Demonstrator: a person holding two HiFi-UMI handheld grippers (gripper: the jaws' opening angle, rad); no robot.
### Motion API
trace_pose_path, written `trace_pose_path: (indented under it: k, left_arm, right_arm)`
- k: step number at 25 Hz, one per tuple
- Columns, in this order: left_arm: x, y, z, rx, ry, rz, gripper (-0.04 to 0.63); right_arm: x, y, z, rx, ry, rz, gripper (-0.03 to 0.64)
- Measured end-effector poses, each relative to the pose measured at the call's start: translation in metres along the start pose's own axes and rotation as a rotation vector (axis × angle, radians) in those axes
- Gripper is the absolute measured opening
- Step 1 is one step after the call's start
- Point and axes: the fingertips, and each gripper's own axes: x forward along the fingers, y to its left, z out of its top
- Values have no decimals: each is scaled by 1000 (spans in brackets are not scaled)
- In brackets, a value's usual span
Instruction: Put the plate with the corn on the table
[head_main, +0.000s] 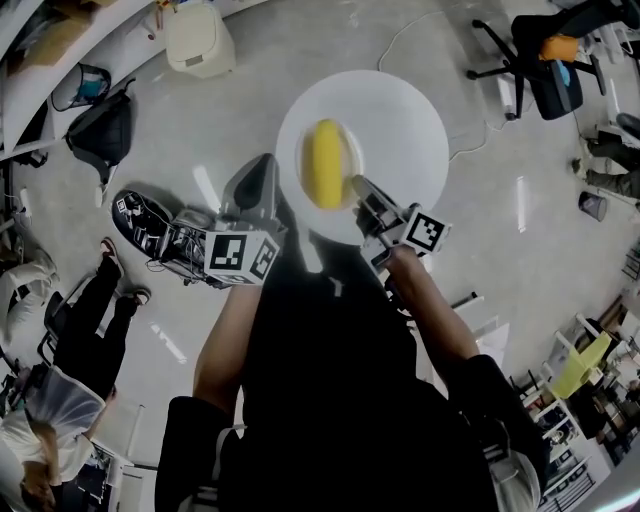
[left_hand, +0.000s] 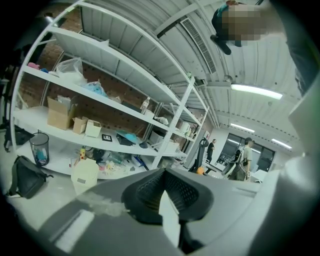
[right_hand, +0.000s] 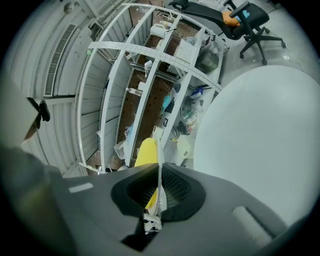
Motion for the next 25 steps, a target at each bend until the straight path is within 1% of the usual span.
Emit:
trace_pose_path:
  k: [10,18,25]
  left_arm:
    - [21,18,-2,7,10,-1,3]
    - [34,32,-18,7,24,-10,2]
    - [39,41,-34,-6,32,-2,2]
  right_arm:
    - [21,-11,5,-30,33,5,25]
    - [40,-32,10,-38,56,-1,26]
    - [50,-49,4,-38,77,6,26]
